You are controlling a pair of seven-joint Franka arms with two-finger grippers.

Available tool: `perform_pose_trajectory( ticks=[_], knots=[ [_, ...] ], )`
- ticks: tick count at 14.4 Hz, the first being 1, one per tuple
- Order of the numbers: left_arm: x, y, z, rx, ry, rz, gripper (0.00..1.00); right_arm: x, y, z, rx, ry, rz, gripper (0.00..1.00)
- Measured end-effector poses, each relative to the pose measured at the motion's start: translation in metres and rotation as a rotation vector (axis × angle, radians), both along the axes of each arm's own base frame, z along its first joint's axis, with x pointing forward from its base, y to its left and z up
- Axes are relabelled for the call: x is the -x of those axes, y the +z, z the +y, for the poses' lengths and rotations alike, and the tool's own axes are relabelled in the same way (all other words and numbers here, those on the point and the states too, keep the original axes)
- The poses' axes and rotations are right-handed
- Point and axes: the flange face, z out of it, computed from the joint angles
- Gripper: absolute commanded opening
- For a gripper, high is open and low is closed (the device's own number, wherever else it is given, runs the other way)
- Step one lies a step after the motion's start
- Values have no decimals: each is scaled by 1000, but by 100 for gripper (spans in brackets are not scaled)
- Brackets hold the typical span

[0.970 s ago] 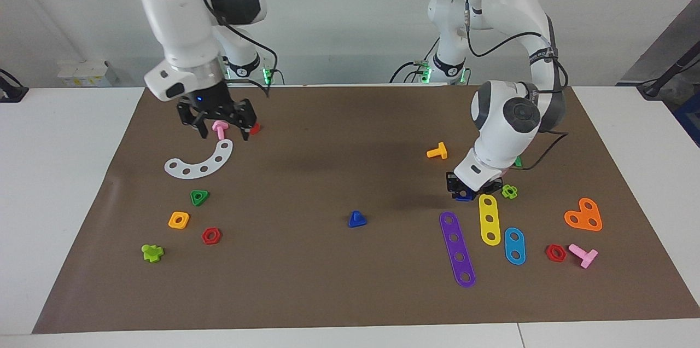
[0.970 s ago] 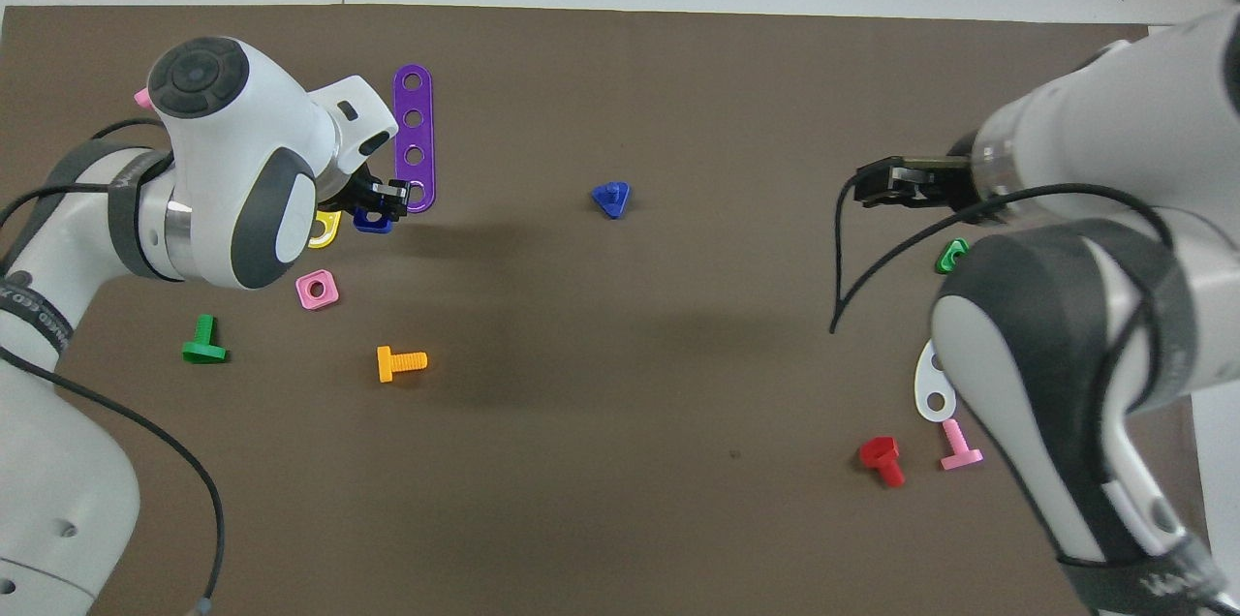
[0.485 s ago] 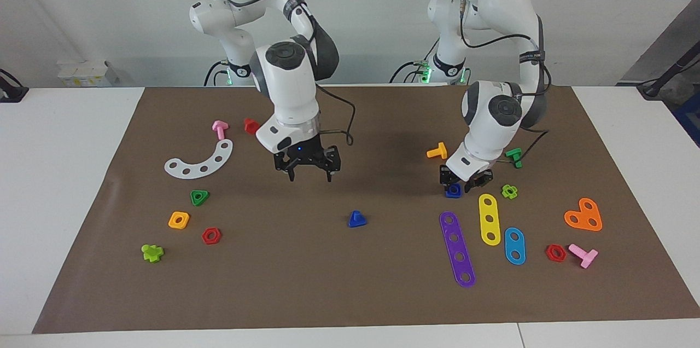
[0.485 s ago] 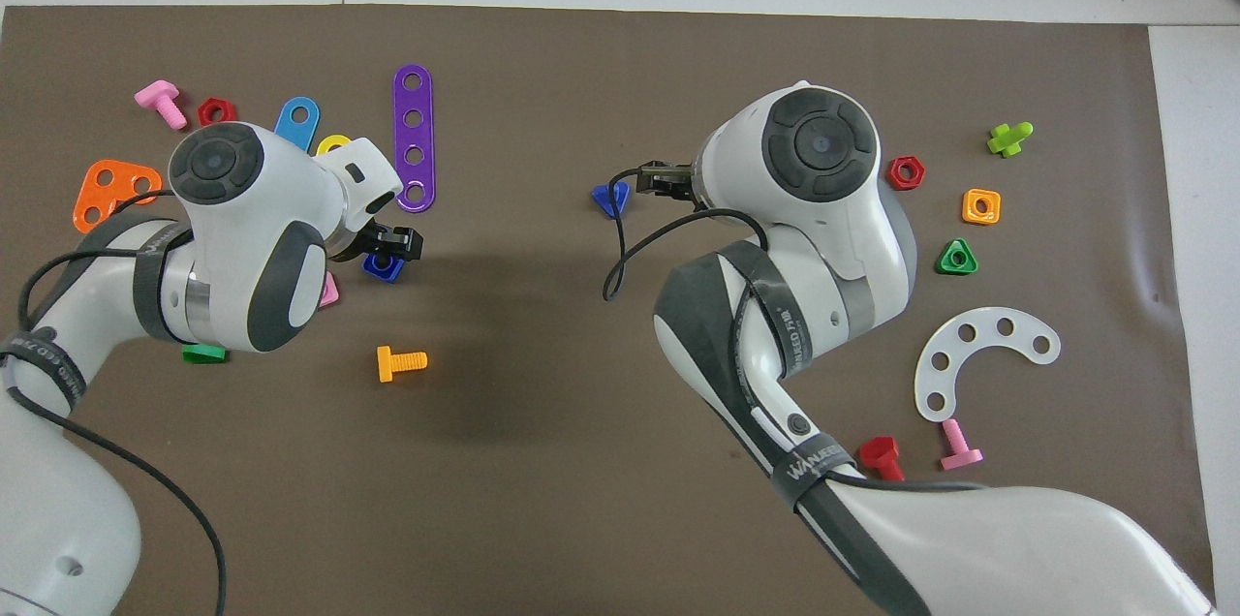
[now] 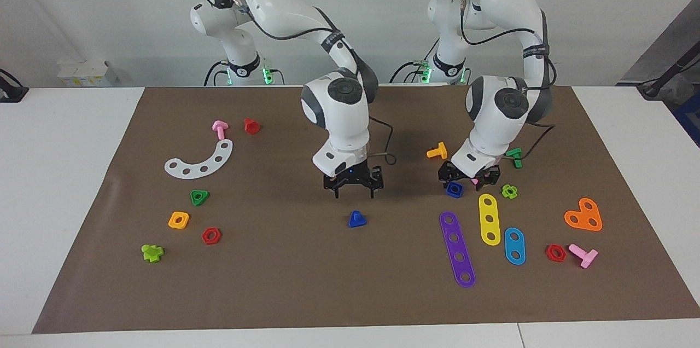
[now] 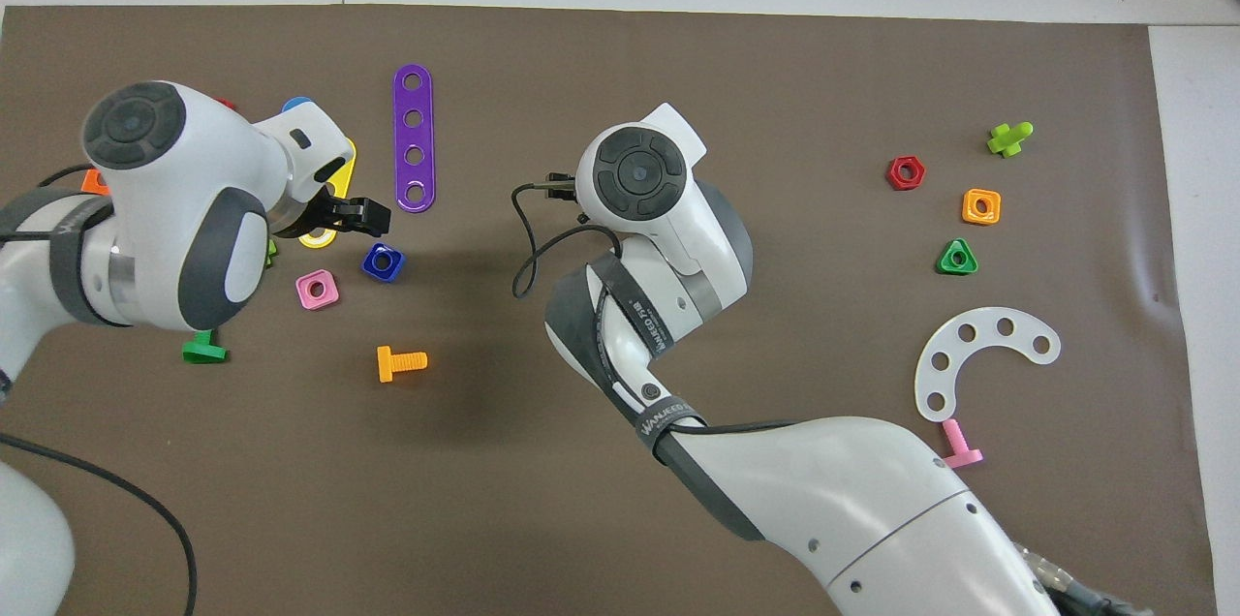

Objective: Unscrew and place screws in storage area

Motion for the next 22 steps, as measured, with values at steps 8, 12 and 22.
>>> perform_pose_trajectory(
  ticks=[8,12,22],
  knots=[
    [5,85,101,-1,120,44,100,-8,-8,-8,17,25,-31,54],
    [6,139,110,0,127,65,100,-5,-12,-6,25,45,-24,50],
    [21,206,105,-4,113,97,100,2,-24,-3,28,72,-12,0]
  ],
)
